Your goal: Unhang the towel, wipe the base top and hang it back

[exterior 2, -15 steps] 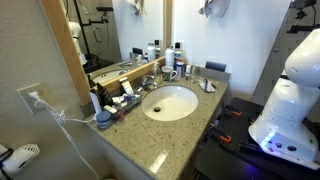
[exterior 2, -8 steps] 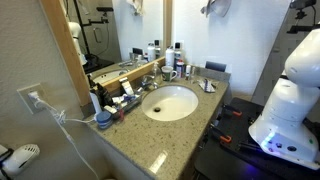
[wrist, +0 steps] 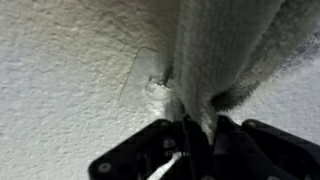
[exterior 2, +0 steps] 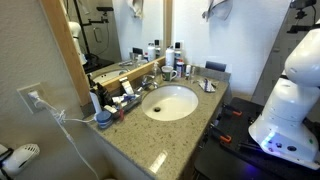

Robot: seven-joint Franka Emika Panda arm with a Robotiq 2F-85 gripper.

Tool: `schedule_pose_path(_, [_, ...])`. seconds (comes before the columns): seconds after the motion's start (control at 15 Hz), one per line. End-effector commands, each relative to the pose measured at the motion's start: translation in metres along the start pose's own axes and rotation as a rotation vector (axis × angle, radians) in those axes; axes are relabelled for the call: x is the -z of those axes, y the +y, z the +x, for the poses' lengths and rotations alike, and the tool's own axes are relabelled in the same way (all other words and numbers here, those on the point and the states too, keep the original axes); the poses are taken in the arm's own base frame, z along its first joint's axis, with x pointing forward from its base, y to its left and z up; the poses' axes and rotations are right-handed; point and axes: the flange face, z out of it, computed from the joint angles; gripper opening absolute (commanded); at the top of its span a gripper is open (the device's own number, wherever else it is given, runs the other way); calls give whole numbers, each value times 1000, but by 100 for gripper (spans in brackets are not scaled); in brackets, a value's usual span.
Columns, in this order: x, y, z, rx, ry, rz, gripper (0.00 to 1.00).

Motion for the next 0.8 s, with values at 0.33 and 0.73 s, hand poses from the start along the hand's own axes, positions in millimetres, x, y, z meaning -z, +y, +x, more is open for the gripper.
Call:
schedule_pose_path(0.33, [3, 14, -3, 73, -45, 14, 4])
schedule_pose_path(0.73, [23, 34, -6, -30, -58, 22, 4])
